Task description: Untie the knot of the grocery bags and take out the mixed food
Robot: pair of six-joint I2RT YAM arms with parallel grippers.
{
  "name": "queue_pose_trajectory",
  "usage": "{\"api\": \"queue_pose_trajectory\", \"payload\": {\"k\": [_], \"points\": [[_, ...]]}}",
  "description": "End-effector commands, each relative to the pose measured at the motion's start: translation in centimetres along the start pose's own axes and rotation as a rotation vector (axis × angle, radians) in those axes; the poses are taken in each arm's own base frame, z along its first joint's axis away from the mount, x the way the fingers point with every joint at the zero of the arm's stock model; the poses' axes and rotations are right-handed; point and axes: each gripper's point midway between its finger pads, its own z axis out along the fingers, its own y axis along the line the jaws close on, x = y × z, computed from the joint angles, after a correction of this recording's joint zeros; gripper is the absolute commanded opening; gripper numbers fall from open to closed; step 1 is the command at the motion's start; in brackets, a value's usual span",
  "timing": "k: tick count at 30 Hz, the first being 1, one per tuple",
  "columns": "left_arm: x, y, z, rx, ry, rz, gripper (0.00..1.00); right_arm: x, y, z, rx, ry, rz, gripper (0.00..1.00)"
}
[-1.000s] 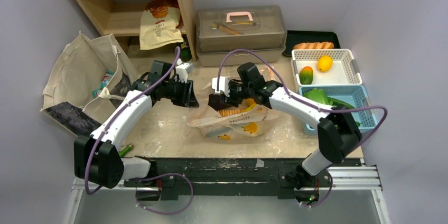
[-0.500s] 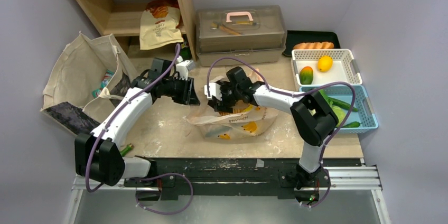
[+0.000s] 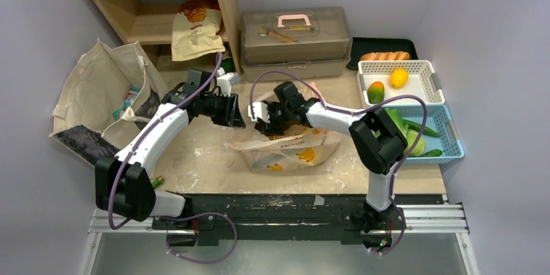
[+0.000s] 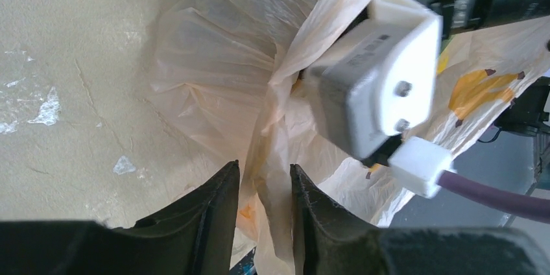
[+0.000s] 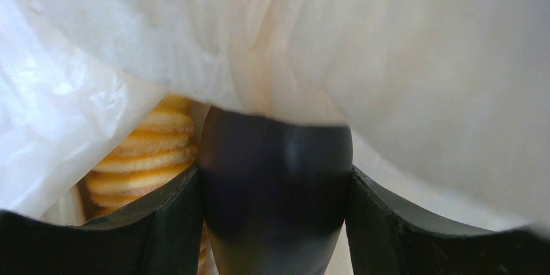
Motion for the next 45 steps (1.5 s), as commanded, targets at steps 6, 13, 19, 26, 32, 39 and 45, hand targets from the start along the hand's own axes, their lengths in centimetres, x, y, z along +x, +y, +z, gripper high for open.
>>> {"api": "queue_pose_trajectory", "payload": {"k": [6, 13, 19, 26, 32, 39, 45], "points": [[-1.7, -0.6, -0.3, 0.031, -0.038, 0.017, 0.33, -8.7, -1.9, -9.4, 0.101, -0.170, -0.004, 0.10], [-2.0, -0.5, 0.1, 0.032, -0.042, 0.009, 0.33, -12.8, 0.7, -16.5, 0.058, -0.250, 0.078, 0.09], [-2.1, -0.5, 0.1, 0.034, -0.042, 0.018, 0.34, -17.4, 2.4, -23.6, 0.075, -0.387, 0.219, 0.11], [-1.9, -0.4, 0.1, 0.030, -0.042, 0.029, 0.34, -16.7, -5.8, -33.6, 0.435, -0.450, 0.525, 0.09], [-2.0, -0.5, 0.0, 0.037, -0.045, 0.039, 0.34, -3.3, -9.0, -42.0, 0.788, -0.161, 0.790, 0.08], [-1.9, -0.6, 0.1, 0.044, -0.046, 0.028, 0.35, 11.5, -4.7, -48.2, 1.029, 0.371, 1.033, 0.07], [-2.0, -0.7, 0.0, 0.046, -0.037, 0.038, 0.35, 21.1, 1.3, -50.6, 1.053, 0.623, 1.103, 0.08]]}}
